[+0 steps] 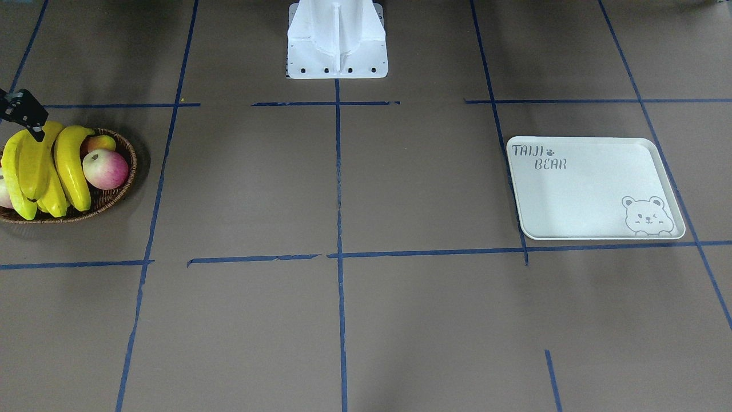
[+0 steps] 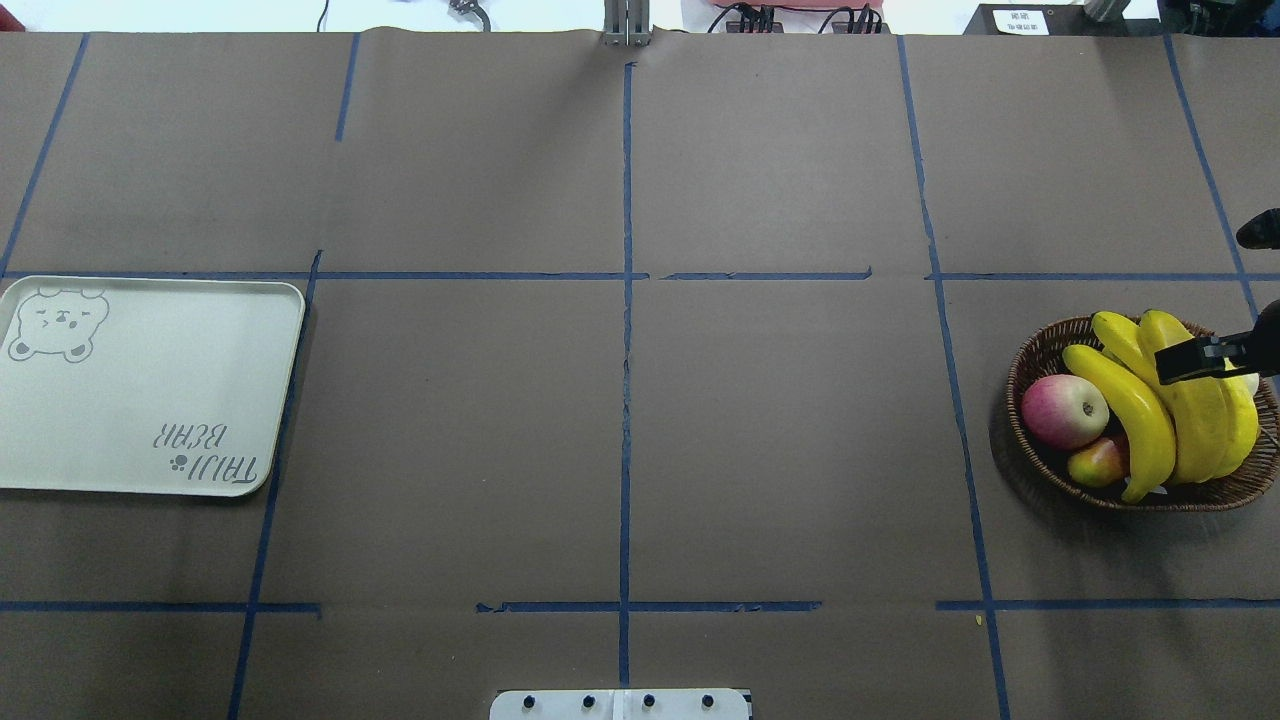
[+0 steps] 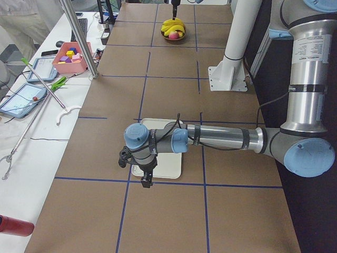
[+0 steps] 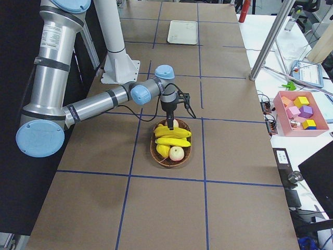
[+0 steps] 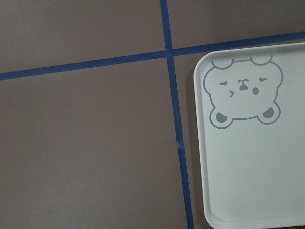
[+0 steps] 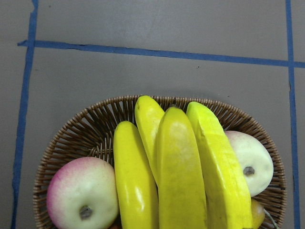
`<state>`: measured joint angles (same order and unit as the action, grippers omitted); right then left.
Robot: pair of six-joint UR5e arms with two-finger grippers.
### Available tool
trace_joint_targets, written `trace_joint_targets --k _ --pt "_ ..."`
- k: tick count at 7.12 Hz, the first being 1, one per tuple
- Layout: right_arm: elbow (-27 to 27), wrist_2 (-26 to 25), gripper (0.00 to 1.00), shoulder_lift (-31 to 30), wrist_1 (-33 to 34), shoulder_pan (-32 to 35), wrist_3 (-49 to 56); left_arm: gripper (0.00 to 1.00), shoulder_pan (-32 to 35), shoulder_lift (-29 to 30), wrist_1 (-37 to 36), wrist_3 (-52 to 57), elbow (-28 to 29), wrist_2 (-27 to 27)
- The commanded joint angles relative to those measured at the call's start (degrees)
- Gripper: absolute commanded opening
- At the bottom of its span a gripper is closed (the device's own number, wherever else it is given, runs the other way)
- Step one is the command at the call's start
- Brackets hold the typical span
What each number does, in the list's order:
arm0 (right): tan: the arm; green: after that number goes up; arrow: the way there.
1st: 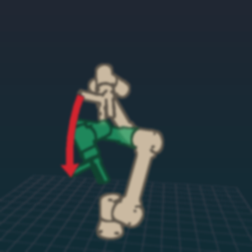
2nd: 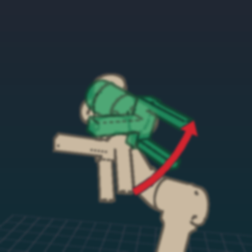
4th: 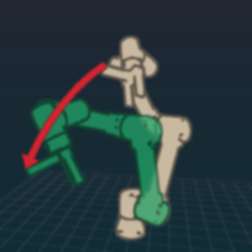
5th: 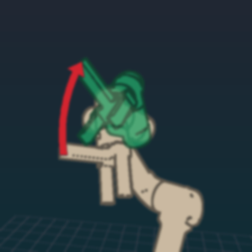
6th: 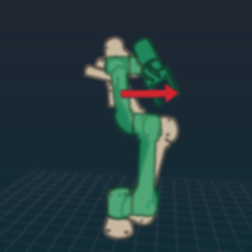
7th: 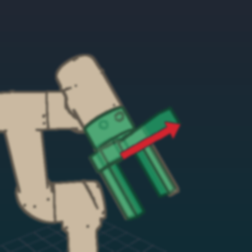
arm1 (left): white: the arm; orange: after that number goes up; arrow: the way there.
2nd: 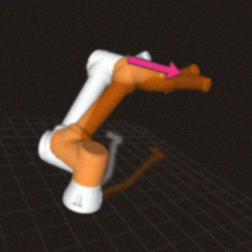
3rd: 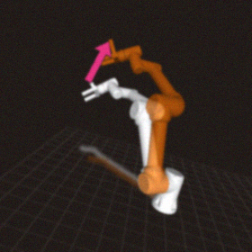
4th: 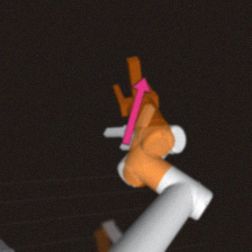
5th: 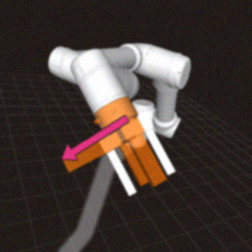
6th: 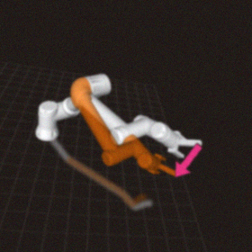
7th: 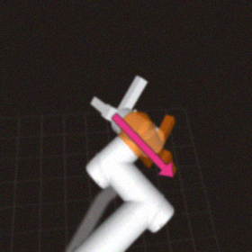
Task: Transfer all bananas from basket to plate
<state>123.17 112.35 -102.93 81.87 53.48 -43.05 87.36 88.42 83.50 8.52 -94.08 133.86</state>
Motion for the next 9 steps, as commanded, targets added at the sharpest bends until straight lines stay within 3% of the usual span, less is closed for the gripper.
trace_joint_targets --k 1,3,9 --pt "-0.12 -1.69 0.88 -2.26 -0.13 -3.72 -0.98 1.0 0.0 -0.09 0.0 0.09 0.12 0.0" --pt "-0.39 -2.83 0.75 -3.94 -0.13 -4.7 -0.63 1.0 0.0 -0.18 0.0 0.0 0.12 0.0" --pt "-2.31 -2.92 0.66 -4.21 -0.13 -5.76 -0.45 1.0 0.0 -0.27 0.0 0.0 0.12 0.0"
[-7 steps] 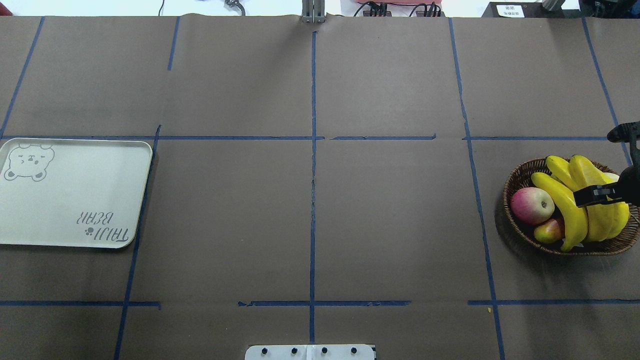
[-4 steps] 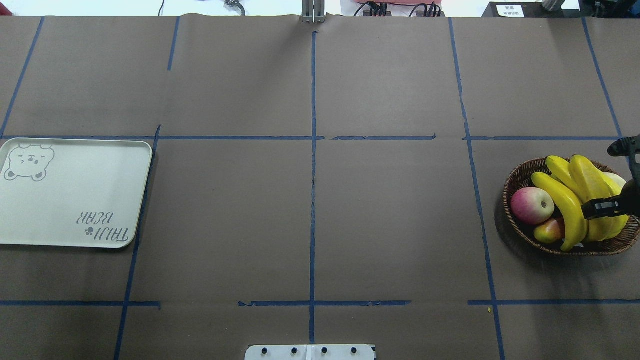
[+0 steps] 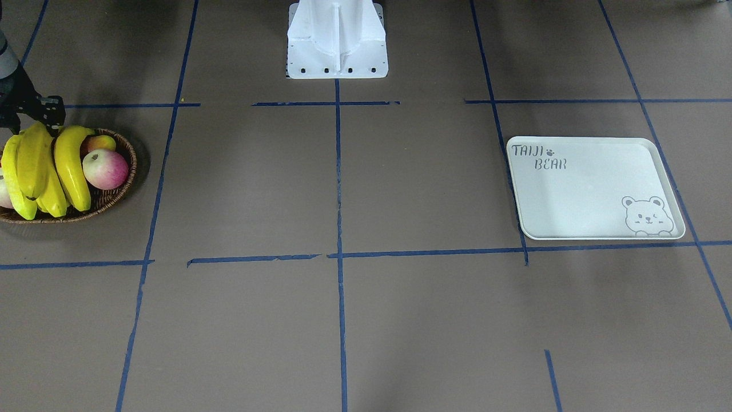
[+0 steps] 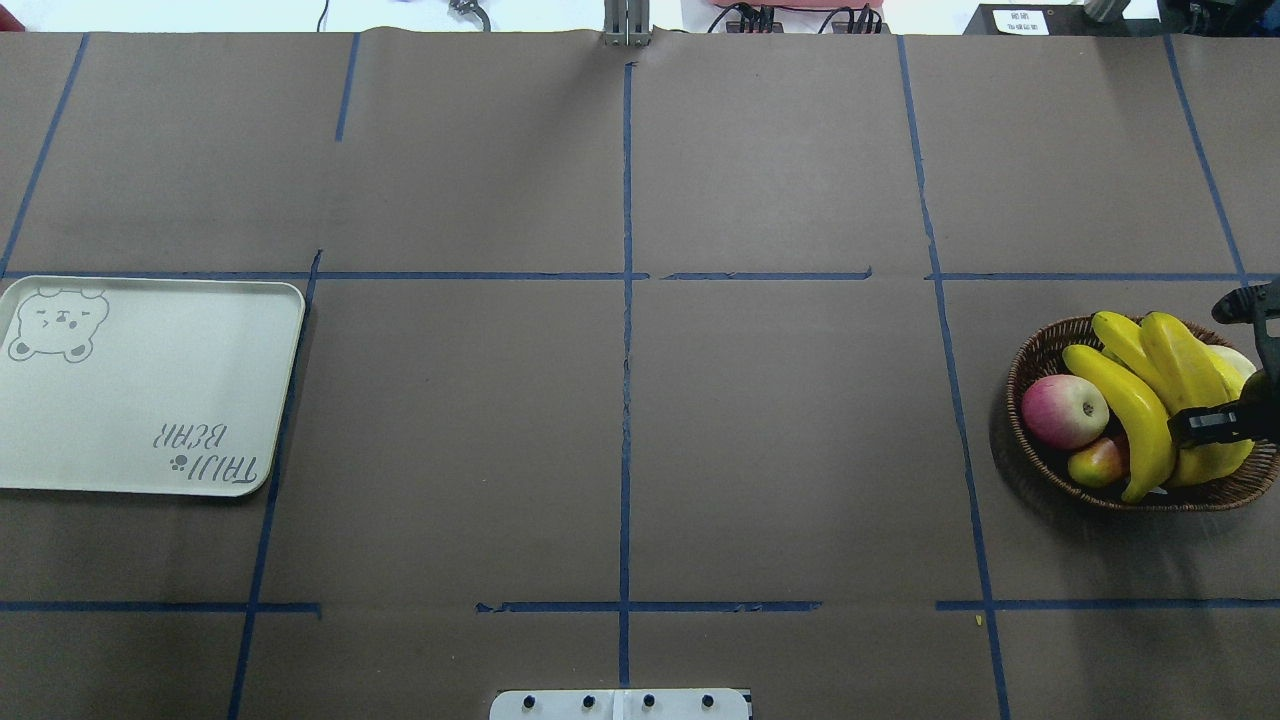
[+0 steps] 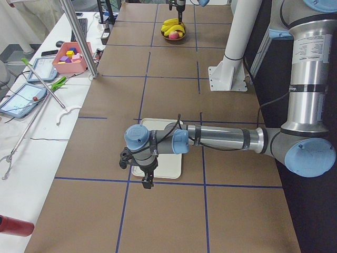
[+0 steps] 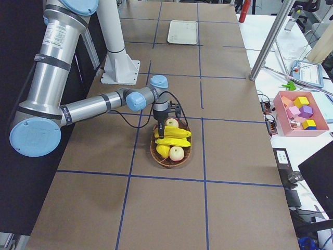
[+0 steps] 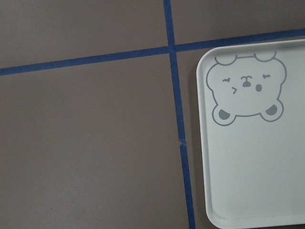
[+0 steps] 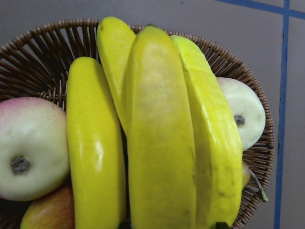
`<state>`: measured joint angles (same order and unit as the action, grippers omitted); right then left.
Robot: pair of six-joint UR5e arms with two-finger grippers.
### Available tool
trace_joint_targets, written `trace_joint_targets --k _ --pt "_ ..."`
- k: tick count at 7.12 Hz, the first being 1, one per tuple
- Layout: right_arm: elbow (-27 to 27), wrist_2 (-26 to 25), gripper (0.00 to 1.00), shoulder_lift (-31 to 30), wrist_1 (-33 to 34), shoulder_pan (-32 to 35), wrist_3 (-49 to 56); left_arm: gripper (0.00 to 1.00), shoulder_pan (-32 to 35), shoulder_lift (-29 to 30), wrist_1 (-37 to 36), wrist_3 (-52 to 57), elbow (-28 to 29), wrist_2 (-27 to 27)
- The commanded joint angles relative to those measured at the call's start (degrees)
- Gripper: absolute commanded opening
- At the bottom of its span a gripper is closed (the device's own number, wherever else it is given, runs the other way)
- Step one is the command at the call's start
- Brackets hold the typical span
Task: Transfer all bananas from basket to plate
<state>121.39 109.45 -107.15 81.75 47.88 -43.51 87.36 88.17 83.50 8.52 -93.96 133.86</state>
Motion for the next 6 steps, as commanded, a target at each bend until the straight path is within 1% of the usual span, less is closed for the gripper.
trace_joint_targets --k 1,2,3,5,6 --pt "-0.54 -0.03 0.39 0.01 -0.01 -0.24 0.18 1.0 0.0 -0.02 0.0 0.0 0.0 0.0" --pt "-0.2 -0.03 0.09 0.01 -0.01 -0.24 0.27 1.0 0.0 -0.02 0.0 0.0 0.0 0.0" --pt "0.07 -0.03 0.01 0.19 -0.01 -0.07 1.06 1.0 0.0 -0.02 0.0 0.0 0.0 0.0" --pt "3.66 0.32 0.0 -0.68 0.78 0.81 2.9 1.0 0.0 -0.02 0.0 0.0 0.0 0.0" --pt "5.24 0.67 0.0 -2.0 1.39 2.2 6.74 1.0 0.0 0.07 0.0 0.0 0.0 0.0"
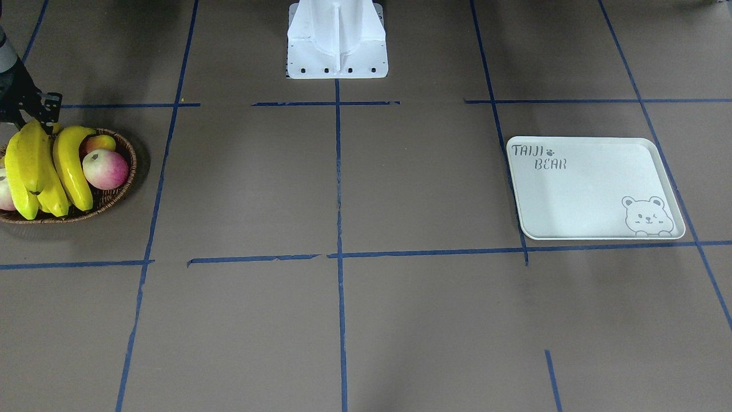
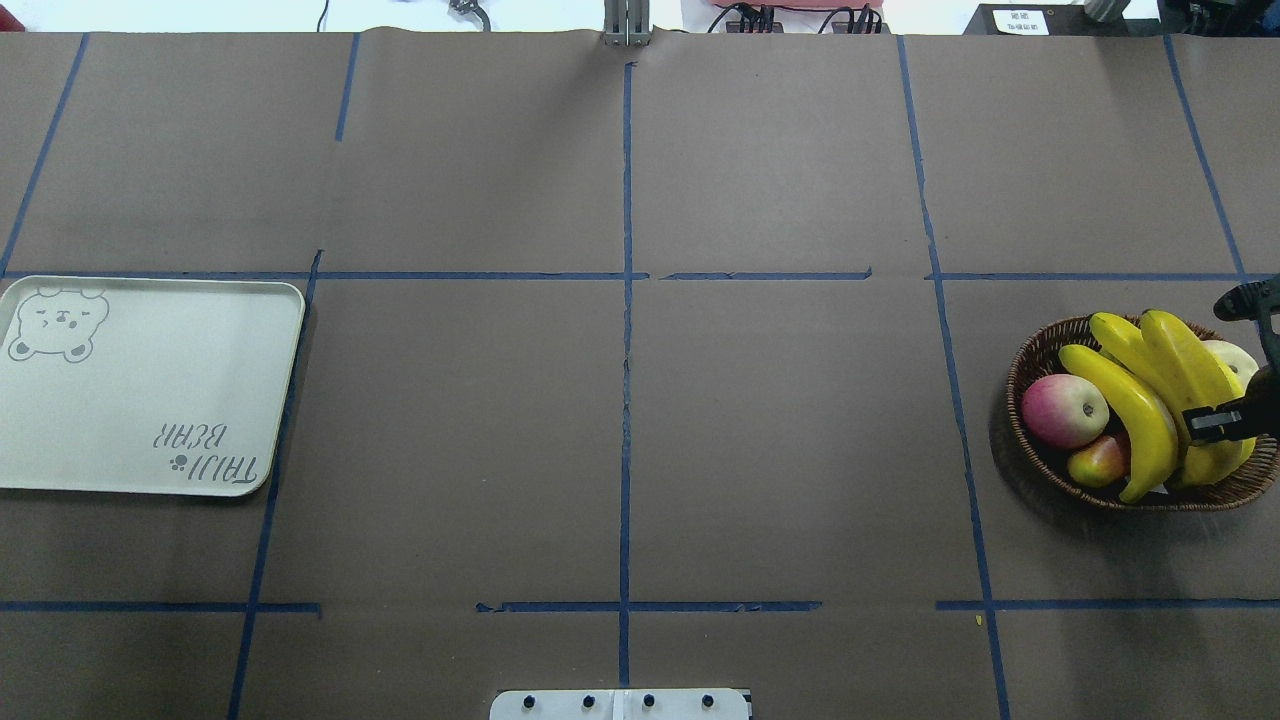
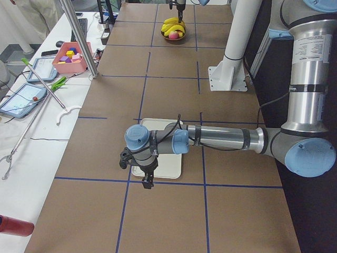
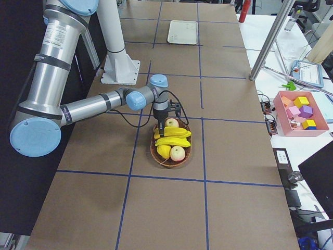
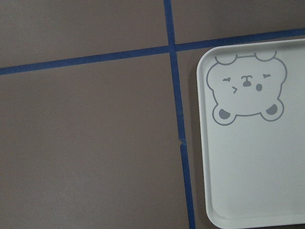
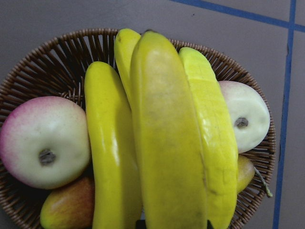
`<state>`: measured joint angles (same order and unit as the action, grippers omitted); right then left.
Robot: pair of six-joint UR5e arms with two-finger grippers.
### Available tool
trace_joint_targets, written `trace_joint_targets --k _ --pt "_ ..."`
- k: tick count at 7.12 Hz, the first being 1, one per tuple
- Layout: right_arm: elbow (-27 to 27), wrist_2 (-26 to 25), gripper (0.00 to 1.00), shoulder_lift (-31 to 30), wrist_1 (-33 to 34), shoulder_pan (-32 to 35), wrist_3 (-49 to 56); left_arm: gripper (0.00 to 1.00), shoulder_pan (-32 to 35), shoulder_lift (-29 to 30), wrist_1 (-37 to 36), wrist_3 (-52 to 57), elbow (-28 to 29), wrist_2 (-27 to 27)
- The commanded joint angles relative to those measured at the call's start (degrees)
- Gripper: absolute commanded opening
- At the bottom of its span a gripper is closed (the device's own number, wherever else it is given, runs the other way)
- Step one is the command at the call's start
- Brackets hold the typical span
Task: Transfer all bananas from basket to plate
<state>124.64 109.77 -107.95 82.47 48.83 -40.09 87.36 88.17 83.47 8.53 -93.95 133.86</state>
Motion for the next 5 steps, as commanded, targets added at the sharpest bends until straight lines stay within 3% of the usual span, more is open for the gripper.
trace_joint_targets --k 1,2,3,5 --pt "4.53 0.79 0.0 -0.86 5.55 5.18 10.92 1.0 0.0 0.07 0.02 0.0 -0.09 0.0" --pt "8.39 0.88 0.0 1.14 12.99 6.44 14.83 1.0 0.0 0.07 0.02 -0.09 -0.44 0.09" --pt "9.21 1.76 0.0 5.42 16.2 6.45 15.13 1.0 0.0 0.07 -0.07 0.0 -1.05 0.09" --pt "8.6 5.09 0.02 11.32 15.71 6.28 14.7 1.0 -0.17 0.07 -0.15 0.09 -1.84 -0.26"
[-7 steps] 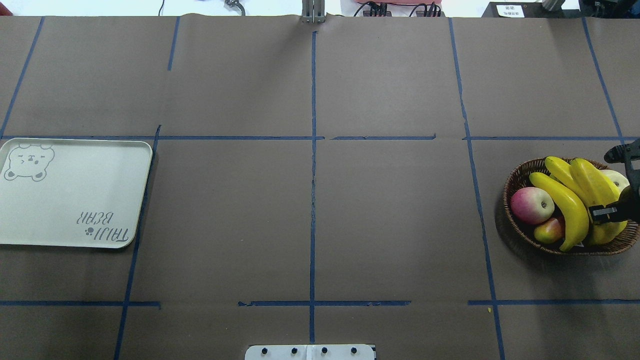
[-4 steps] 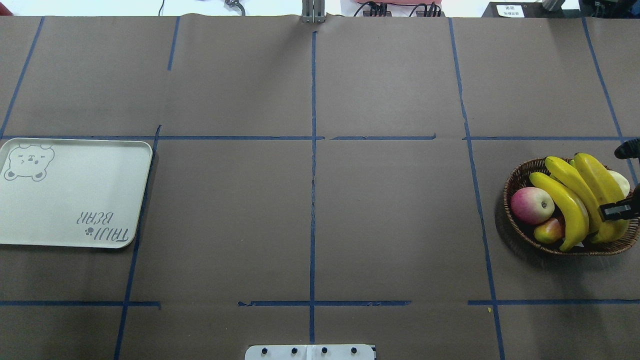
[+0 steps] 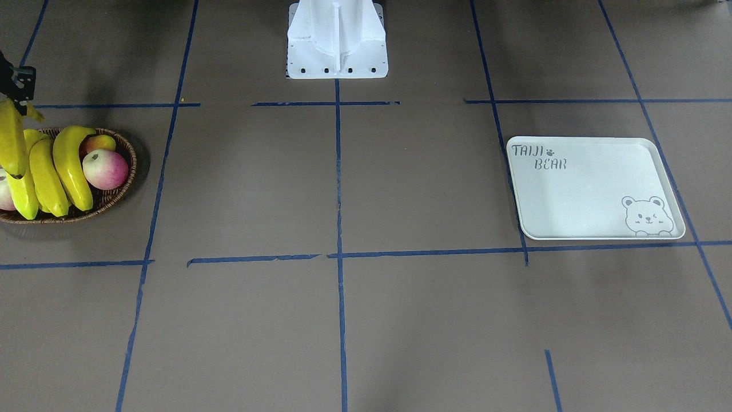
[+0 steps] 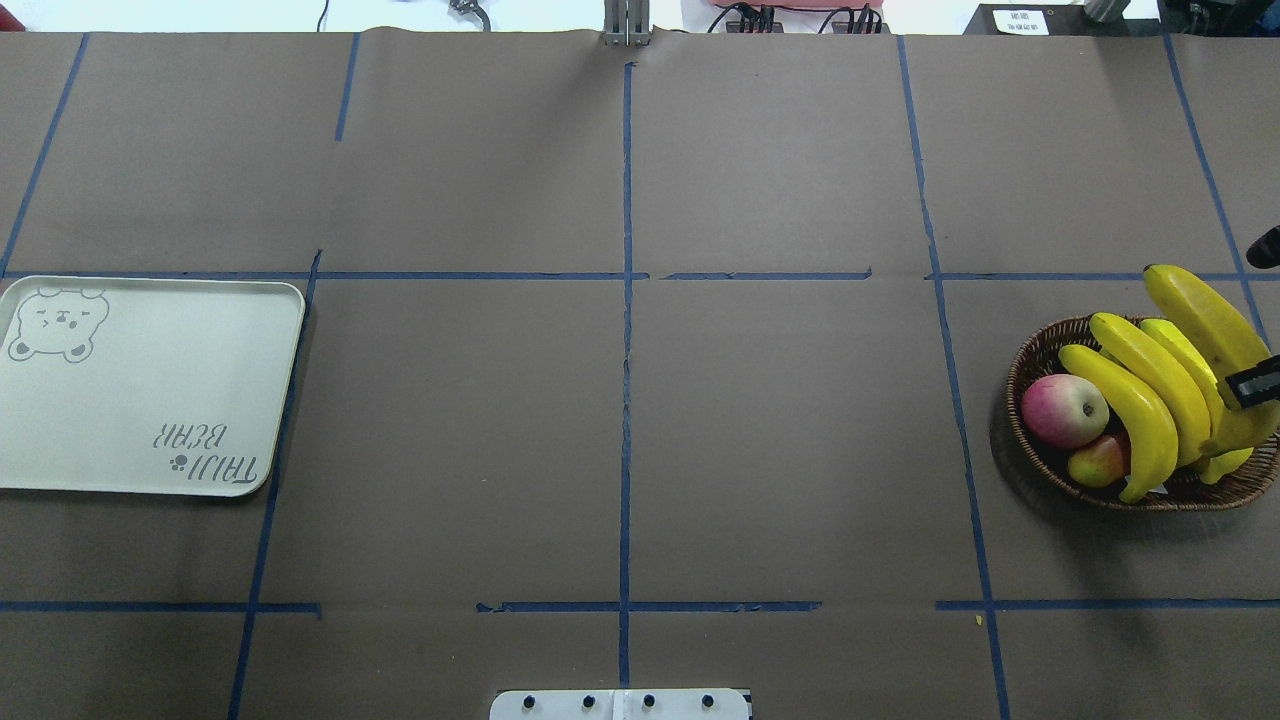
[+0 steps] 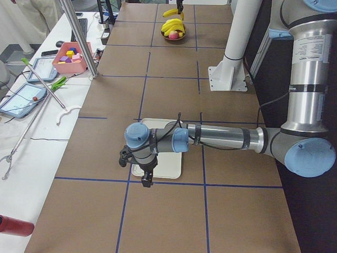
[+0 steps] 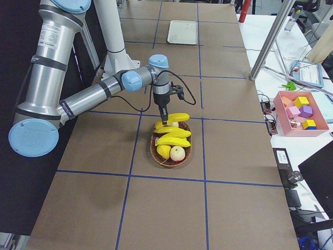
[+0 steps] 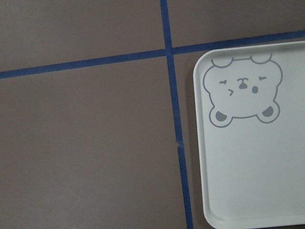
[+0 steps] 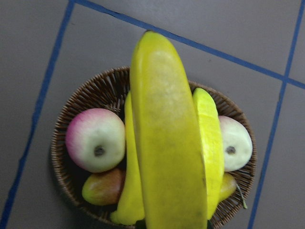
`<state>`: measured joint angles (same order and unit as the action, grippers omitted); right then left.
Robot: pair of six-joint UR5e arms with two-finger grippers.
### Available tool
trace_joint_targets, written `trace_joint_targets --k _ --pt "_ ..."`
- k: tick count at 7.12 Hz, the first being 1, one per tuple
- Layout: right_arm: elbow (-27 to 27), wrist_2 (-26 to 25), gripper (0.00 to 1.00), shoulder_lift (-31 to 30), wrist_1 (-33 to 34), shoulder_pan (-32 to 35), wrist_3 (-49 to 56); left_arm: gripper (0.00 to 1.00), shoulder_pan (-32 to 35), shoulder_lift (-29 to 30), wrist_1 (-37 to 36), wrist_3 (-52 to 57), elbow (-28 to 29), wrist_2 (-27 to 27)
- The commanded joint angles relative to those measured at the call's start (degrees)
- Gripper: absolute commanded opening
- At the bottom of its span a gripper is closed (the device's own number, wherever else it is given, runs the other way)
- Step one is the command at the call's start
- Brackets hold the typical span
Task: Transfer all bananas from basket to plate
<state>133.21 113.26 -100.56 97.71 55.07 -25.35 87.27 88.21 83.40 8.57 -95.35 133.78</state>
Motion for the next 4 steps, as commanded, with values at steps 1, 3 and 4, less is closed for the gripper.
trace_joint_targets --k 1,3,4 --pt "-1.36 2.74 0.01 8.66 0.37 -0.13 -0.48 1.0 -0.17 0.9 0.1 -0.14 -0.54 0.16" --pt "-6.97 5.9 0.0 16.93 -0.58 -1.7 -7.02 1.0 -0.17 5.89 3.41 -0.31 -0.19 0.17" --pt "-9.0 6.0 0.0 22.19 -1.46 -3.8 -11.95 1.0 -0.26 7.22 5.44 -0.75 0.42 0.16"
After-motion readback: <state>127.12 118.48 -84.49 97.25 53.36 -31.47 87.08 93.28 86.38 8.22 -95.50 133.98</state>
